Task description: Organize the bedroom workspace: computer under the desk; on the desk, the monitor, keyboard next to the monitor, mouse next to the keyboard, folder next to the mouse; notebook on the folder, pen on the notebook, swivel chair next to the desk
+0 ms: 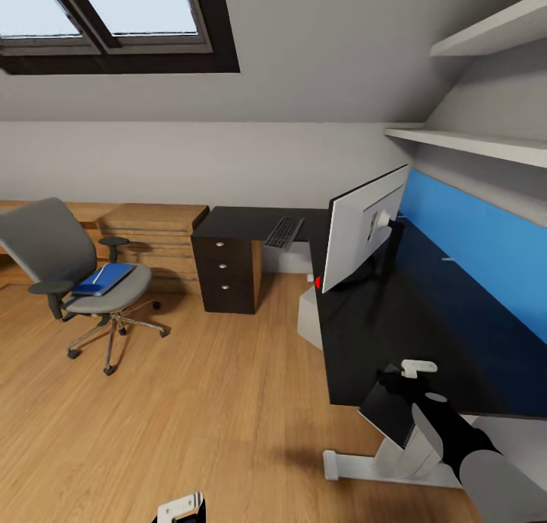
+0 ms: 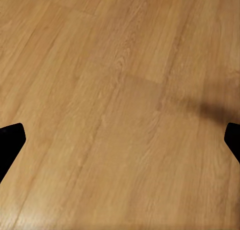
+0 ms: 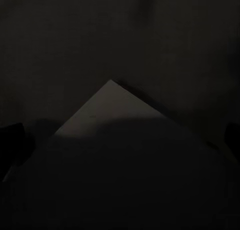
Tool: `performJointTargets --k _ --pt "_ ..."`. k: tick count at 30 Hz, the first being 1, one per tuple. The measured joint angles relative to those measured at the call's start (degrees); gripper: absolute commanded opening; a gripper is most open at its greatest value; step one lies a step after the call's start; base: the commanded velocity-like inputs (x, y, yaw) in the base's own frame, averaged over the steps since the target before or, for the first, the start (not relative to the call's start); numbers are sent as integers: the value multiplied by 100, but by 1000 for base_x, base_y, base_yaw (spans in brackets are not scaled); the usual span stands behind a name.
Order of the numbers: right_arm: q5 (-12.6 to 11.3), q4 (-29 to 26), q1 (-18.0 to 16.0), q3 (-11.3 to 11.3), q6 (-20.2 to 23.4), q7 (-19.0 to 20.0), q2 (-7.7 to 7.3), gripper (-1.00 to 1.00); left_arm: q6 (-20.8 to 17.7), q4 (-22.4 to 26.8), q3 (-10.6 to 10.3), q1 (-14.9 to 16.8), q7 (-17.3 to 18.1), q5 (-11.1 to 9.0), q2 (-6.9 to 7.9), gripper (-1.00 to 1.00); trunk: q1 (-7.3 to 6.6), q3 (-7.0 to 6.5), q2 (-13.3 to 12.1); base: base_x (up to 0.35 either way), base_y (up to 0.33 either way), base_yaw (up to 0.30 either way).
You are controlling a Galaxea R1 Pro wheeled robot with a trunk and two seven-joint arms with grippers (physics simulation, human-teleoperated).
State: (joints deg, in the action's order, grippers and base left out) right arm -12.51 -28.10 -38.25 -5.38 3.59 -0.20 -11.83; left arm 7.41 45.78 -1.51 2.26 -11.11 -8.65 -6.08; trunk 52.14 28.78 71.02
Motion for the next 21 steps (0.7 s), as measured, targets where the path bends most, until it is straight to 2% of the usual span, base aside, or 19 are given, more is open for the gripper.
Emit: performJointTargets --k 10,21 --pt "3 -1 0 -2 0 -2 2 100 0 2 0 0 0 0 0 100 0 0 0 0 0 0" --pt "-15 9 0 2 -10 2 1 100 0 -88 1 -1 0 0 0 100 -2 0 1 192 0 0"
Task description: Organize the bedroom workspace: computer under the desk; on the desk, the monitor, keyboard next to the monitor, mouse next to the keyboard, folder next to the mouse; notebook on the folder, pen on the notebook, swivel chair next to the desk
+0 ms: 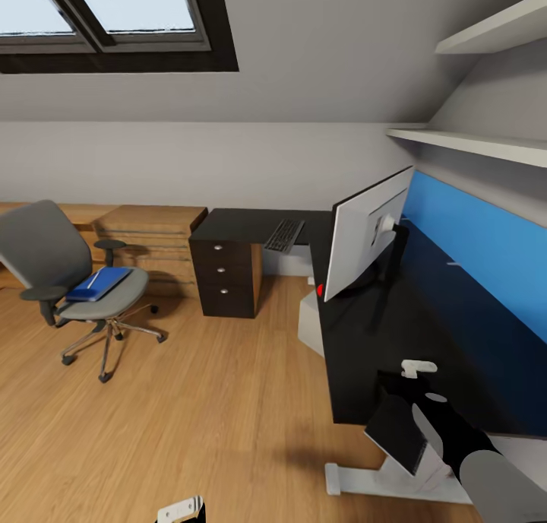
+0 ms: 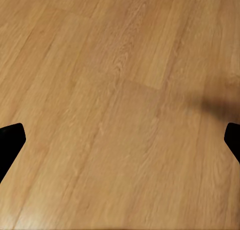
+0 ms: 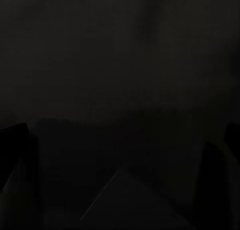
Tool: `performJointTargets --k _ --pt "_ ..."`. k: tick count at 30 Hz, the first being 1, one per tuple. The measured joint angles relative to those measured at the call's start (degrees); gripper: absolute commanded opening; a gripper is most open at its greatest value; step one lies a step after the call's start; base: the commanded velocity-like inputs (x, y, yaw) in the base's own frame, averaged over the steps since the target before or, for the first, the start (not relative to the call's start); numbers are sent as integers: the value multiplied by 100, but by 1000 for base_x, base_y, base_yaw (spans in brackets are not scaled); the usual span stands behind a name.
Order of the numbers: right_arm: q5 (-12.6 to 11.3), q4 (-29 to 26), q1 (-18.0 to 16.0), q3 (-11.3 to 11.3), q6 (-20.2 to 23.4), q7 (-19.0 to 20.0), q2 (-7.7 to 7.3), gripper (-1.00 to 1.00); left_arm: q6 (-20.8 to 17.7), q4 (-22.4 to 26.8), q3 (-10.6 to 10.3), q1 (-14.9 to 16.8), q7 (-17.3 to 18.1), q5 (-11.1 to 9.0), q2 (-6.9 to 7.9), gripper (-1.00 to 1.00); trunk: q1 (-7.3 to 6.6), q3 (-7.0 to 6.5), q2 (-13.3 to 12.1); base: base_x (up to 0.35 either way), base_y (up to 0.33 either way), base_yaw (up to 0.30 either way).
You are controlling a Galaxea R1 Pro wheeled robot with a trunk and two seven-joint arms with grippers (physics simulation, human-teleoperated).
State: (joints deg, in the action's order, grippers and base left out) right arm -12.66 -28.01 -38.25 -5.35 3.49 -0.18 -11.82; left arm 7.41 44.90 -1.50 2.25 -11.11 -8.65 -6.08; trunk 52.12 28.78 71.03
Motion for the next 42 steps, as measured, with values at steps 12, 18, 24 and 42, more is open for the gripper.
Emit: performJointTargets --k 12,18,24,42 --pt "-4 -2 0 -2 0 7 3 100 -7 -30 0 0 0 0 -3 100 2 0 0 26 0 0" --pt "-17 -1 0 1 6 17 -8 100 -12 -37 -1 1 0 0 -6 100 2 0 0 0 0 0" --pt "15 -337 10 2 277 14 -31 100 -16 -53 -1 1 0 0 -6 100 2 1 -1 0 0 0" --pt "-105 -2417 440 224 1879 10 -164 100 -9 -225 5 1 -1 6 -9 100 2 1 -1 0 0 0"
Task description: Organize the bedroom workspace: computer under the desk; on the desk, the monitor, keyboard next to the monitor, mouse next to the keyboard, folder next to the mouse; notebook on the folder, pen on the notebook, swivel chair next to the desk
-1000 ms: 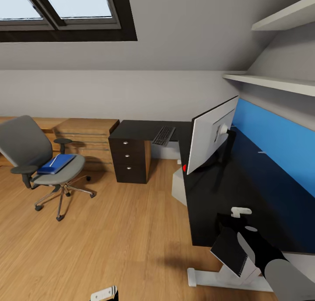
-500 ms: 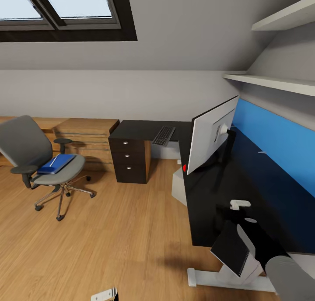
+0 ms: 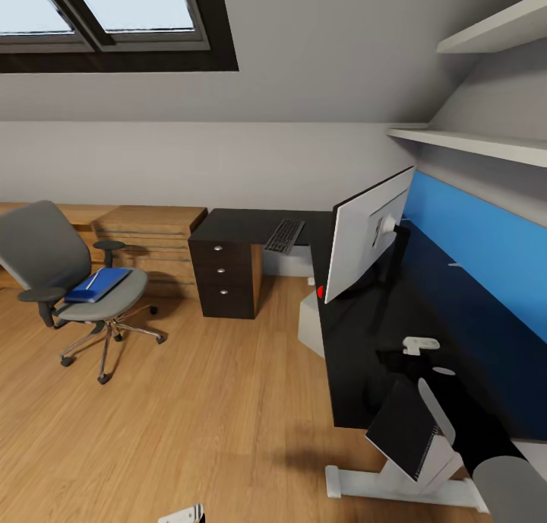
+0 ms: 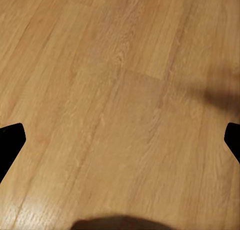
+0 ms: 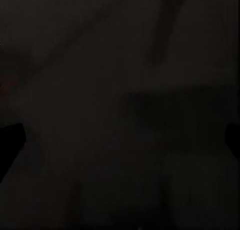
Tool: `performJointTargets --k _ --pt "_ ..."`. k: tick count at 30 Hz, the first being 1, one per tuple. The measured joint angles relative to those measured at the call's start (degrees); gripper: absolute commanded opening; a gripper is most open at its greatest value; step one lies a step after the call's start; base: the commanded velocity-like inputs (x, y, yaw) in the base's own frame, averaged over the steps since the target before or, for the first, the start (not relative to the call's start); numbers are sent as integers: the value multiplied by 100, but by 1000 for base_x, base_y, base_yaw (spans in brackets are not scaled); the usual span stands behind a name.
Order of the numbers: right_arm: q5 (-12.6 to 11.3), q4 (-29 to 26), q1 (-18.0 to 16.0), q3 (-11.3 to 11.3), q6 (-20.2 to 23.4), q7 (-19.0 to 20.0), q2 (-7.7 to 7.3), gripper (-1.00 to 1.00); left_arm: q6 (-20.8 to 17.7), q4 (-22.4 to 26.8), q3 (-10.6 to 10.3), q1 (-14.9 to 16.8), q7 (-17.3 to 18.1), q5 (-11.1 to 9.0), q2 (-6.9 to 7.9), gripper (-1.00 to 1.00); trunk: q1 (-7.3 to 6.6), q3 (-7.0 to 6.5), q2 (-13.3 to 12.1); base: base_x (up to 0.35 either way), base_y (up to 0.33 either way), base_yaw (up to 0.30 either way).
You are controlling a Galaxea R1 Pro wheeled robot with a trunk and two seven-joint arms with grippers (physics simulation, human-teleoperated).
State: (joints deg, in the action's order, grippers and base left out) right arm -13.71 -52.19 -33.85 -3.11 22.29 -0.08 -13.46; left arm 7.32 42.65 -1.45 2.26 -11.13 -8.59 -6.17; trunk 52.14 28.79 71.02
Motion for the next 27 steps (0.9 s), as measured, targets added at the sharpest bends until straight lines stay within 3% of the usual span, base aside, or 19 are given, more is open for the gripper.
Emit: performJointTargets --k 5,9,13,27 --pt "-36 -136 69 31 61 0 -1 100 1 -1 1 0 0 2 0 100 0 0 0 -2 0 0" --pt "-200 -171 96 42 80 -2 -3 100 1 -1 2 0 -1 2 0 100 2 0 0 -144 0 0" --pt "-364 -186 107 48 145 -1 -5 100 0 -1 2 0 0 2 5 100 3 0 0 -293 0 0" --pt "-415 -189 110 228 163 0 4 100 0 -1 2 0 0 -1 7 100 4 0 0 -333 0 0"
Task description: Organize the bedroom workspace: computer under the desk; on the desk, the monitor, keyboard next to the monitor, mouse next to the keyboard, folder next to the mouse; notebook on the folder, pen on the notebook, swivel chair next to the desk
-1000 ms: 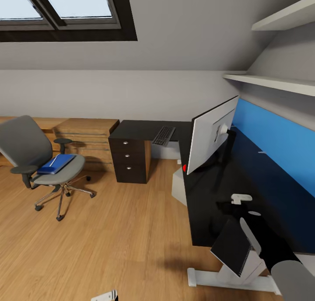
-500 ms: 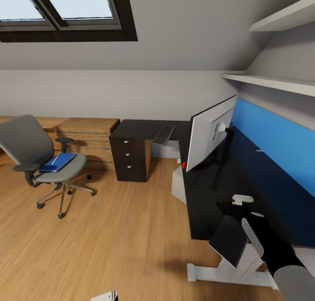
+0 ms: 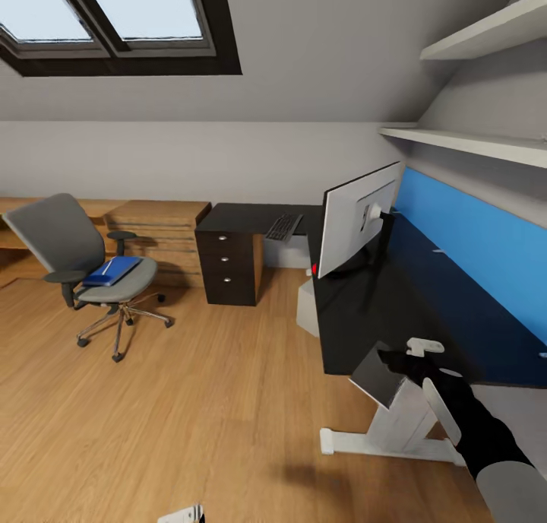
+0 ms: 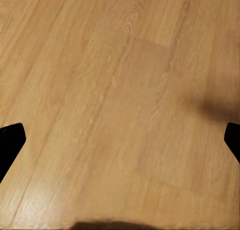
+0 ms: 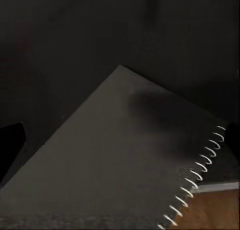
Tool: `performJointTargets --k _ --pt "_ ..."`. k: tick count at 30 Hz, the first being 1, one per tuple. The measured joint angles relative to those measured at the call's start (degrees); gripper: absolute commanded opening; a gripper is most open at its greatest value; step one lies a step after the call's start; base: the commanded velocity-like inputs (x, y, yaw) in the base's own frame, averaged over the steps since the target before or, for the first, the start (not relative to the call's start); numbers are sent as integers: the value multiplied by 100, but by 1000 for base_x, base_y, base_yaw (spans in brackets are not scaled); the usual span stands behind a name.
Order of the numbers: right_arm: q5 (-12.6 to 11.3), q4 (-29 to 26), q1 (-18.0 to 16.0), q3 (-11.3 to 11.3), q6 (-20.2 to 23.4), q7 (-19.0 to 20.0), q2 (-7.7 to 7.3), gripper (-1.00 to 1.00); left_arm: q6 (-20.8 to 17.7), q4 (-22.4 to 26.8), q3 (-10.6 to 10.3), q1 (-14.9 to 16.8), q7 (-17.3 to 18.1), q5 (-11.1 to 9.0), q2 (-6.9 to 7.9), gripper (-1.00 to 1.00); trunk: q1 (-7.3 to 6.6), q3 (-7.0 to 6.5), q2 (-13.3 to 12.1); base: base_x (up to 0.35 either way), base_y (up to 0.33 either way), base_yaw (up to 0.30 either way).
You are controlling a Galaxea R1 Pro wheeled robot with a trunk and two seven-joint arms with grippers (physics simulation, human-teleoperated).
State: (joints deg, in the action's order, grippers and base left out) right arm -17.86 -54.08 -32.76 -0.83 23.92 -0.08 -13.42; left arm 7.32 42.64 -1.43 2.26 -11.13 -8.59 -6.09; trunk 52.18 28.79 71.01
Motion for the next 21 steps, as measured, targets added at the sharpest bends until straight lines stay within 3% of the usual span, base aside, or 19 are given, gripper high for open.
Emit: performJointTargets --k 14,16,18,21 --pt "-84 7 0 81 -21 -6 23 100 0 0 0 0 0 -6 1 100 0 0 0 -338 0 0" --pt "-230 8 0 119 -16 -7 20 100 0 0 0 0 0 -6 1 100 0 0 0 -338 0 0" --pt "-559 14 0 148 -12 -8 7 100 0 0 0 0 0 -6 1 100 0 0 0 -338 0 0" --pt "-738 20 0 160 -9 -8 -2 100 0 0 0 0 0 -6 1 100 0 0 0 -337 0 0"
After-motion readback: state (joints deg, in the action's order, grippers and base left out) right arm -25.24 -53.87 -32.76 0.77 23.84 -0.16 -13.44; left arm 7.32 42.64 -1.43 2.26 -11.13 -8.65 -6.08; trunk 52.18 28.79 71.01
